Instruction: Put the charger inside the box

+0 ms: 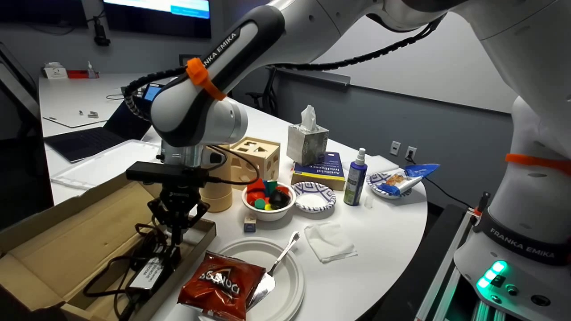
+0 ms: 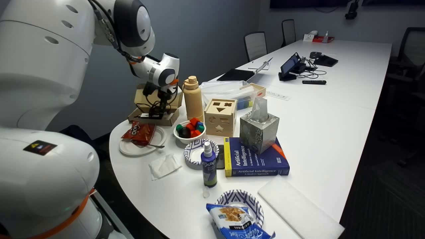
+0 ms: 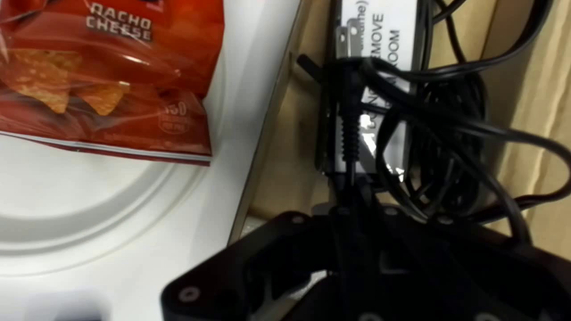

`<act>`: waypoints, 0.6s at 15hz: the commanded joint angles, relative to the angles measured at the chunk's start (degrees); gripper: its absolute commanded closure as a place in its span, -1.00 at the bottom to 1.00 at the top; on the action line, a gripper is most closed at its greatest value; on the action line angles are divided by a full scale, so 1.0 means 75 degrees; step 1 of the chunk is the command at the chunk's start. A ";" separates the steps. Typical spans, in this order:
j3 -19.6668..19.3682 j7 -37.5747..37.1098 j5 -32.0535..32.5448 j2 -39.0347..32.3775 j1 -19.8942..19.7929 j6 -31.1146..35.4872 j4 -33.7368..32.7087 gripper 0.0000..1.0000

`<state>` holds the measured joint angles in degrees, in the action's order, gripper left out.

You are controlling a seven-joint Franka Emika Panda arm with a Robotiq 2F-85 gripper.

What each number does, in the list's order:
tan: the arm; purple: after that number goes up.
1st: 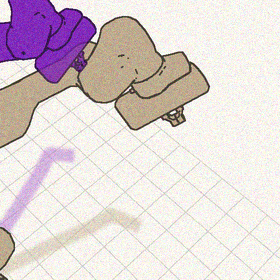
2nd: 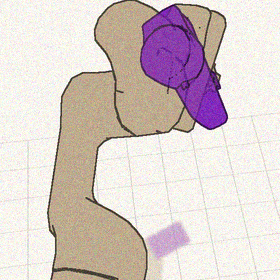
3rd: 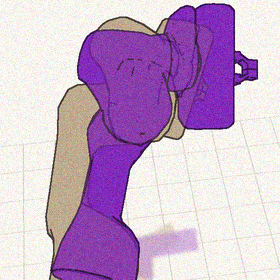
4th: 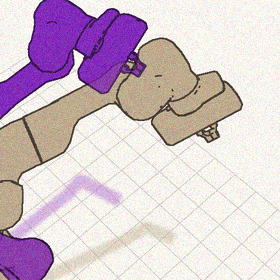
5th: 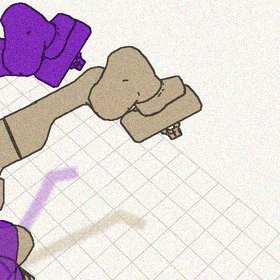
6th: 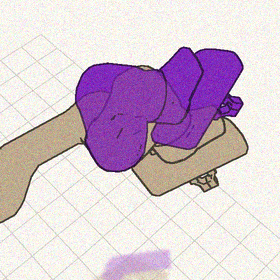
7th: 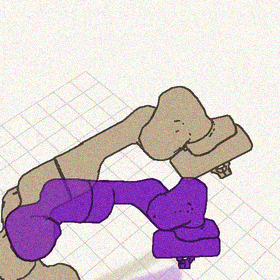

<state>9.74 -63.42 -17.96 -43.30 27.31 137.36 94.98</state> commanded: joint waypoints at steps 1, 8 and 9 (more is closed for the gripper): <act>-0.0324 -0.0648 0.0611 -0.0166 0.0240 -0.0506 -0.0415 0.97; -0.0242 -0.0979 0.0911 -0.0344 0.0144 -0.1105 -0.0686 0.15; -0.0165 -0.0873 0.0867 -0.0339 0.0106 -0.1196 -0.0733 0.01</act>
<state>7.35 -69.51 -12.13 -44.24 28.55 131.63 93.05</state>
